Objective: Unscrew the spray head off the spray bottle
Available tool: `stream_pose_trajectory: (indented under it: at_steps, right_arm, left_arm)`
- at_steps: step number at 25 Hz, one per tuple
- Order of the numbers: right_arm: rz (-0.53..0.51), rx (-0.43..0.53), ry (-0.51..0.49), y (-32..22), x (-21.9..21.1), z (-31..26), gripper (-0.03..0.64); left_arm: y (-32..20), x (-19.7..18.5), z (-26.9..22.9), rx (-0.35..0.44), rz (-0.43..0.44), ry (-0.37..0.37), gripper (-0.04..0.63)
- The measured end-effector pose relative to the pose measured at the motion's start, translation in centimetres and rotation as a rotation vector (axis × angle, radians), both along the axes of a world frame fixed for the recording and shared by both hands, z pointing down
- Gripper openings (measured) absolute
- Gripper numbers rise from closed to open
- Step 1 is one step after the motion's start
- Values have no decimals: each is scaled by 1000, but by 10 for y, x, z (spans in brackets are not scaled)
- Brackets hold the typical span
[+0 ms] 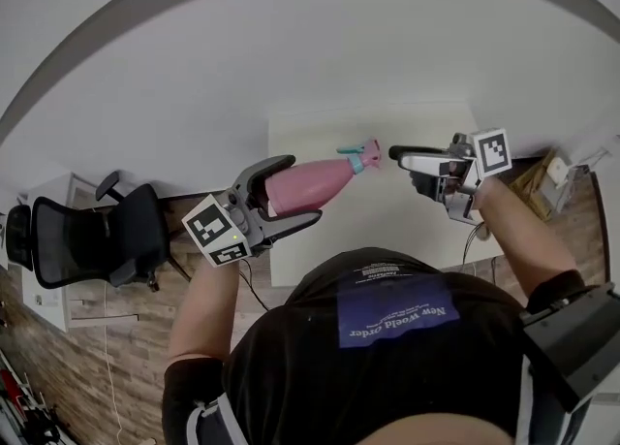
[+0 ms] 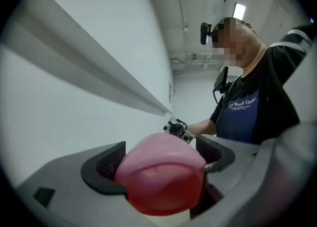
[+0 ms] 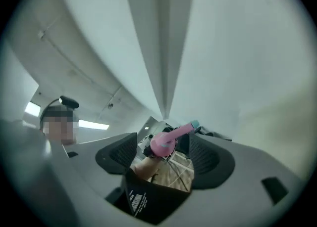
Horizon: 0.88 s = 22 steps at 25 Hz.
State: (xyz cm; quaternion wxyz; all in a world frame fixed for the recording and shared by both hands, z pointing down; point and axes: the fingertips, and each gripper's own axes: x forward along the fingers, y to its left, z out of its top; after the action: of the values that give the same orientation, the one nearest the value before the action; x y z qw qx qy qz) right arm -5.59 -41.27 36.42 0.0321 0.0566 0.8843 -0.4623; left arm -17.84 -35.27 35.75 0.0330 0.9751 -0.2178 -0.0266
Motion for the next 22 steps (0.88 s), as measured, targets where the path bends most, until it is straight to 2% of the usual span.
stream_pose_trajectory:
  at_steps: [2, 4, 6, 9, 13, 17, 19, 22]
  right_arm:
    - [-21, -125, -9, 9, -19, 15, 311]
    - [-35, -208, -39, 12, -30, 20, 318]
    - [-57, -253, -73, 13, -40, 18, 318]
    - [-110, -277, -77, 17, -53, 13, 318]
    - [-164, -242, -23, 26, -60, 15, 307]
    - [-194, -199, 25, 24, -68, 13, 207]
    - [-208, -174, 41, 19, -67, 12, 201]
    - [-220, -58, 65, 19, -75, 15, 188]
  left_arm:
    - [3, -7, 1, 45, 32, -42, 456]
    - [6, -8, 3, 90, 63, -80, 456]
    - [8, -6, 5, 132, 85, -117, 455]
    - [10, 0, -2, 180, 100, -133, 455]
    - [13, 10, -1, 223, 86, -153, 454]
    - [6, 5, -1, 197, 37, -126, 455]
    - [1, 7, -1, 189, 18, -119, 456]
    - [3, -3, -1, 154, 2, -100, 455]
